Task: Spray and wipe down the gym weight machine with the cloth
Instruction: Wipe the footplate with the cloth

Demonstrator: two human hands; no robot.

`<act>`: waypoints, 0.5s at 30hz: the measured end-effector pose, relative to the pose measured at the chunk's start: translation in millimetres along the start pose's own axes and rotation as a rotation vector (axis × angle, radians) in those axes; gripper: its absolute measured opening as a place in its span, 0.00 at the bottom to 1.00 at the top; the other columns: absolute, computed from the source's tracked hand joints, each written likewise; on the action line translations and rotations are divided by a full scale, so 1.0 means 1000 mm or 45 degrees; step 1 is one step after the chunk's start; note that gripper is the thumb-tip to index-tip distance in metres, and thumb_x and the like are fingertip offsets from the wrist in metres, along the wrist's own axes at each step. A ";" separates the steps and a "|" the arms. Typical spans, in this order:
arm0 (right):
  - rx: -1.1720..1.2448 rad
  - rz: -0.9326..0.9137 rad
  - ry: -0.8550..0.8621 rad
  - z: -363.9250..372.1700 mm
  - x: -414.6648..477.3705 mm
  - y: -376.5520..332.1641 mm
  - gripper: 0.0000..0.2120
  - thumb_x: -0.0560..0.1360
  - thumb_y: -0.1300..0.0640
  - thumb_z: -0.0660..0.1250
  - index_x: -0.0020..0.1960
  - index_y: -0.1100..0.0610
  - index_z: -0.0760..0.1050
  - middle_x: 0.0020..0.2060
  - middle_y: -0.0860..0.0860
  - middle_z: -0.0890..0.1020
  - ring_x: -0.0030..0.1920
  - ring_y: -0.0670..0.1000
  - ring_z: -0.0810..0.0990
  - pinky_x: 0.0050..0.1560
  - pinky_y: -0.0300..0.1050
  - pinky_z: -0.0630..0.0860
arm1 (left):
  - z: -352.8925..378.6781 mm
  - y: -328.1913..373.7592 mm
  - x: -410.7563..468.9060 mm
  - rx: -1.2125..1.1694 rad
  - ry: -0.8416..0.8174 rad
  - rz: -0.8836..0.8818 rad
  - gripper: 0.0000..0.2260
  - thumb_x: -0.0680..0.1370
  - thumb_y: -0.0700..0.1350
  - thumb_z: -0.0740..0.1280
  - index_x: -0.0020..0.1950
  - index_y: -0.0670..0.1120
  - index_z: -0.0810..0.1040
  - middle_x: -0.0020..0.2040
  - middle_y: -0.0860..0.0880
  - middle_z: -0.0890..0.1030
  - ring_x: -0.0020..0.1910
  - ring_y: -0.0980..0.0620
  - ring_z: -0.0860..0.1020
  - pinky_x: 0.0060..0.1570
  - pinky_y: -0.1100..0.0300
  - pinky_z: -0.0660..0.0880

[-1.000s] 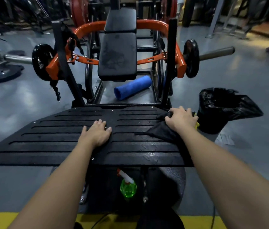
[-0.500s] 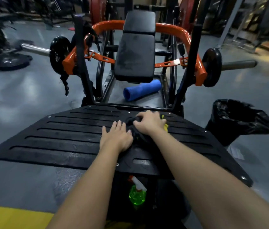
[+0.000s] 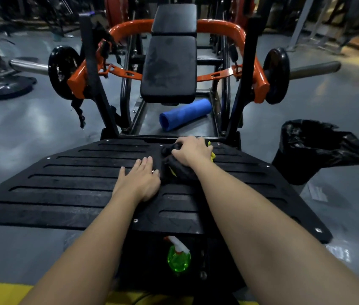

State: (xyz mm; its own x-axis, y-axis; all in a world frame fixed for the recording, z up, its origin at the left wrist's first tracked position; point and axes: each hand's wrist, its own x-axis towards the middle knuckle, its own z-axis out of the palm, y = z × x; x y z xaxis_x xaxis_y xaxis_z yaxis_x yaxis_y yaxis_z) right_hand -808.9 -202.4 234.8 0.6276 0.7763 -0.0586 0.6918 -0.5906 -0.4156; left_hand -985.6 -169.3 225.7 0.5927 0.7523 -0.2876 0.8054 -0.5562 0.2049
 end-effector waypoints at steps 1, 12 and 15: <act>-0.006 0.055 0.020 -0.007 -0.001 0.015 0.16 0.76 0.44 0.64 0.64 0.40 0.78 0.65 0.51 0.76 0.71 0.58 0.66 0.71 0.64 0.61 | 0.000 -0.002 0.000 0.000 -0.003 -0.007 0.27 0.86 0.54 0.43 0.84 0.49 0.42 0.84 0.54 0.43 0.82 0.56 0.41 0.80 0.43 0.39; -0.205 0.446 0.166 -0.061 -0.042 0.114 0.17 0.77 0.43 0.65 0.64 0.41 0.77 0.66 0.52 0.74 0.72 0.60 0.65 0.70 0.62 0.63 | -0.002 0.003 -0.002 0.007 0.003 0.019 0.27 0.86 0.53 0.43 0.84 0.48 0.47 0.84 0.52 0.43 0.83 0.53 0.42 0.79 0.40 0.40; -0.263 0.499 0.097 -0.056 -0.047 0.095 0.19 0.77 0.44 0.64 0.67 0.41 0.75 0.68 0.52 0.72 0.72 0.60 0.63 0.67 0.64 0.62 | -0.003 0.003 -0.005 -0.010 -0.004 0.025 0.27 0.86 0.52 0.43 0.84 0.47 0.46 0.84 0.51 0.43 0.83 0.53 0.41 0.79 0.39 0.39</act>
State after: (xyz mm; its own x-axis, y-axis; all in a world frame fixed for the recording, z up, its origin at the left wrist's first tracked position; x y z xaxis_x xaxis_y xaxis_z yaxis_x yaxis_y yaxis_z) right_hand -753.0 -307.1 248.9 0.8757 0.4713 -0.1052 0.4484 -0.8745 -0.1850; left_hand -986.2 -174.1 230.1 0.6083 0.7402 -0.2866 0.7937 -0.5681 0.2175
